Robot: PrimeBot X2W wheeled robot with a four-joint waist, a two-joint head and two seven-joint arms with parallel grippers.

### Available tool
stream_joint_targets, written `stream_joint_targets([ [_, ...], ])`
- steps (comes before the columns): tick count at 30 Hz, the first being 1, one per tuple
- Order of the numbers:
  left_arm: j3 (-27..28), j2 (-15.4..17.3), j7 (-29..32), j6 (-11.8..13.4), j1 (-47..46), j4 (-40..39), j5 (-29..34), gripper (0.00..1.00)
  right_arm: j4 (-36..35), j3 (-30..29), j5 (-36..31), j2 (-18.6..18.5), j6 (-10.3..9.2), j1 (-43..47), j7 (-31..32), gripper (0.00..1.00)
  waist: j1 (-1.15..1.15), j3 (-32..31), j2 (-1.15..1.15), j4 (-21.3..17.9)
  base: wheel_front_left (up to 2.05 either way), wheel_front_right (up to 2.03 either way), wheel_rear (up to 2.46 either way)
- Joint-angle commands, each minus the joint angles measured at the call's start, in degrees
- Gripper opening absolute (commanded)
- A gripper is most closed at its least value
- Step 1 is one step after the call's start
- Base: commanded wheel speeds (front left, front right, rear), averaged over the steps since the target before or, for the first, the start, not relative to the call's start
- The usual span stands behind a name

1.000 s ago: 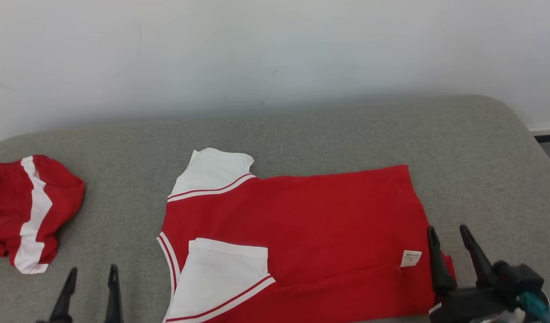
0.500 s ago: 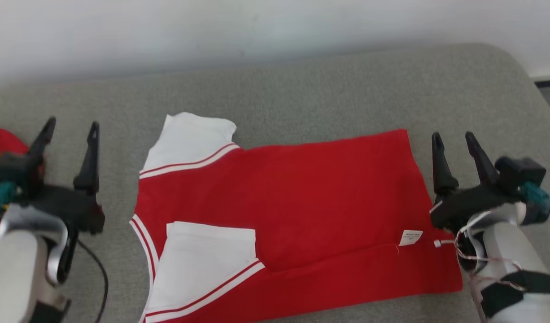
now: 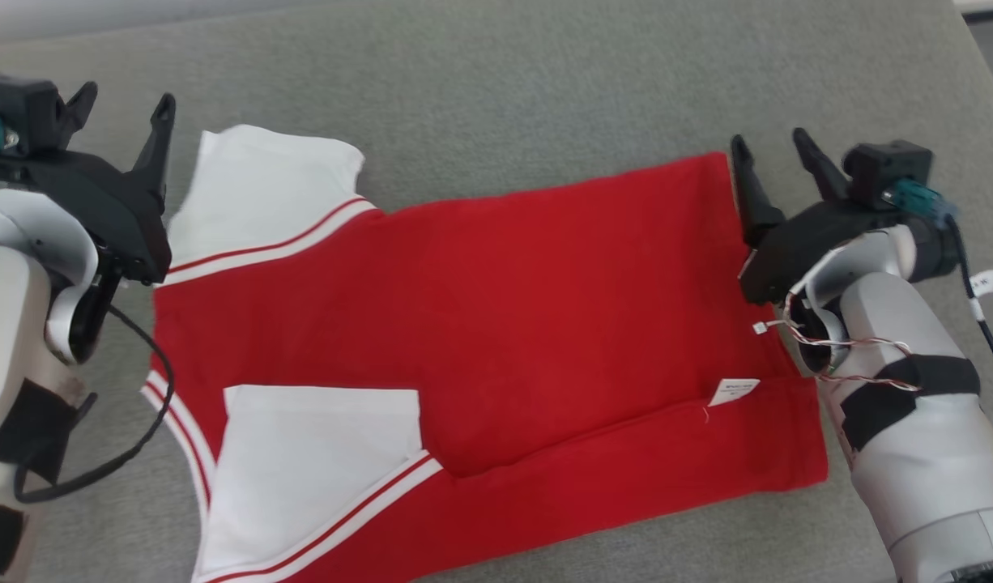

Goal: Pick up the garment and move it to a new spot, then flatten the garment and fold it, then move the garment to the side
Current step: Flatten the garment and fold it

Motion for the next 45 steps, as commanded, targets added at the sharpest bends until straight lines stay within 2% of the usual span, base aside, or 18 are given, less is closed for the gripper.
stream_joint_targets([
  [1,-2.1,0.7,1.6,0.1,-2.2,2.3,-1.0,1.00,1.4,1.7,1.0,0.5,-0.14,-1.7,0.5,1.00,-0.01,2.6,-0.01,-2.6,0.00,0.00,0.00],
  [14,-10.1,1.9,7.0,0.1,-8.6,11.6,-5.2,1.00,7.6,9.0,5.7,1.6,-0.14,-7.8,2.8,1.00,-0.01,4.3,-0.01,-3.6,0.00,0.00,0.00],
  [27,-13.1,-0.5,9.0,0.1,-12.9,18.8,-9.5,1.00,13.5,14.2,9.3,2.6,-0.14,-12.9,3.0,1.00,-0.01,6.6,-0.01,-3.4,0.00,0.00,0.00],
  [28,-13.1,-0.7,9.4,0.1,-12.9,19.3,-10.3,1.00,14.0,14.5,9.7,2.6,-0.14,-13.2,3.3,0.72,-0.01,6.7,-0.01,-3.4,0.00,0.00,0.00],
  [29,-13.2,-1.0,10.0,0.1,-12.8,19.8,-10.8,1.00,14.3,14.8,9.8,2.7,-0.14,-13.5,3.3,0.32,-0.01,6.8,-0.01,-3.3,0.00,0.00,0.00],
  [30,-13.5,-1.2,10.5,0.1,-12.8,20.3,-11.4,0.60,14.6,15.0,9.9,2.6,-0.14,-14.0,3.0,0.00,-0.01,7.0,-0.01,-3.3,0.00,0.00,0.00],
  [31,-13.8,-1.3,10.9,0.1,-12.8,20.6,-11.9,0.27,15.0,15.4,10.0,2.6,-0.14,-14.4,3.0,0.00,-0.01,7.1,-0.01,-3.3,0.00,0.00,0.00],
  [32,-14.0,-1.3,11.2,0.1,-12.8,20.9,-12.3,0.00,15.3,15.7,10.1,2.7,-0.14,-14.6,2.9,0.00,-0.01,7.3,-0.01,-3.3,0.00,0.00,0.00],
  [37,-14.5,-1.8,10.0,0.1,-13.1,21.4,-13.8,0.00,16.3,16.8,10.6,2.6,-0.14,-15.9,0.6,0.00,-0.01,7.1,-0.01,-2.7,0.00,0.00,0.00],
  [45,-15.6,-2.6,3.3,0.1,-13.2,19.1,-15.9,0.00,17.8,18.5,11.9,0.6,-0.14,-14.7,-3.1,0.00,-0.01,3.9,-0.01,-0.5,0.00,0.00,0.00],
])
